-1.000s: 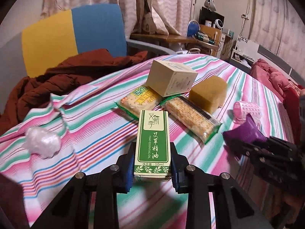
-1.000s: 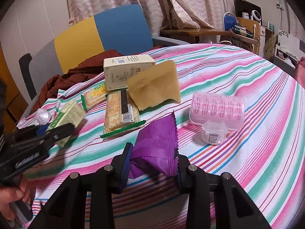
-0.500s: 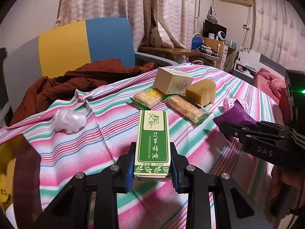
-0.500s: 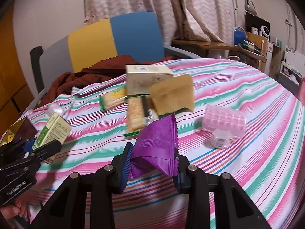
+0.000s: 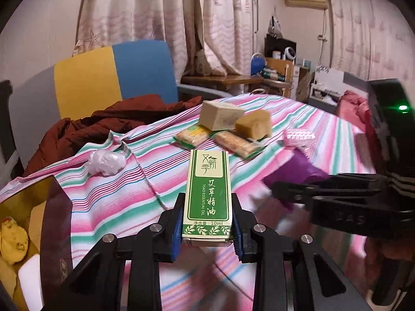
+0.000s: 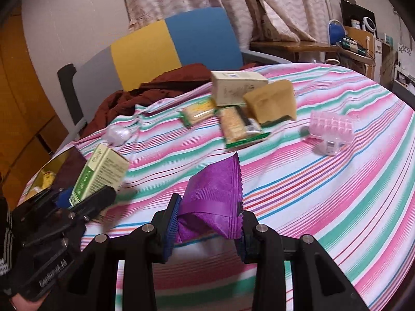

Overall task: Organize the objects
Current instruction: 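Carry green box and purple packet into the gold tray and open both tools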

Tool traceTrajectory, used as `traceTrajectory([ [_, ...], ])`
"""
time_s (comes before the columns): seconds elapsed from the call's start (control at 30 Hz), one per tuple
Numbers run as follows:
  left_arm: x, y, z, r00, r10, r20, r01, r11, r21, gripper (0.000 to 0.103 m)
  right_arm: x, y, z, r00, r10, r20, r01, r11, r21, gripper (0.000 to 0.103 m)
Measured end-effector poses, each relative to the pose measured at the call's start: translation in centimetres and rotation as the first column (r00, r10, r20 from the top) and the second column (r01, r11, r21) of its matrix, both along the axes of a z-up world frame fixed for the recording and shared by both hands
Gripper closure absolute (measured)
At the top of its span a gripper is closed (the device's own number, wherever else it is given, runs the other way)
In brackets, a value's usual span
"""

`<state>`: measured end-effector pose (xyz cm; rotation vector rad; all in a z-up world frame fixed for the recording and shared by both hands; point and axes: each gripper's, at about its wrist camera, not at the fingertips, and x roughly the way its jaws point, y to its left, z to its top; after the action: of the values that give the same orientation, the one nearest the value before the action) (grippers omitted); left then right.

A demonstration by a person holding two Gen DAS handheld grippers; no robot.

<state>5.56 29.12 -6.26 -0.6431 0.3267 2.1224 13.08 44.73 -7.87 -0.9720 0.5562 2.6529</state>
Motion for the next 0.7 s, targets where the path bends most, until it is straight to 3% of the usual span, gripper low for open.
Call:
traceTrajectory([
  [0.27,1.0,-5.4,1.5,0.991,0.081,0.107,-0.091,0.992,0.093,0.072,0.2,-2.5,1.6,0.998,0.054,-0.023,-0.054,0.998,-0.014,0.067],
  [0.47,1.6,-10.5,3.0,0.983,0.154,0.099,-0.166,0.978,0.125,0.072,-0.8,-5.9,2.7,0.988,0.148,-0.044,-0.149,0.988,-0.036,0.067],
  [0.7,0.5,-16.6,3.5,0.952,0.285,0.111,-0.298,0.947,0.123,0.072,-2.7,-11.7,4.6,0.945,0.317,-0.078,-0.320,0.947,-0.024,0.067],
])
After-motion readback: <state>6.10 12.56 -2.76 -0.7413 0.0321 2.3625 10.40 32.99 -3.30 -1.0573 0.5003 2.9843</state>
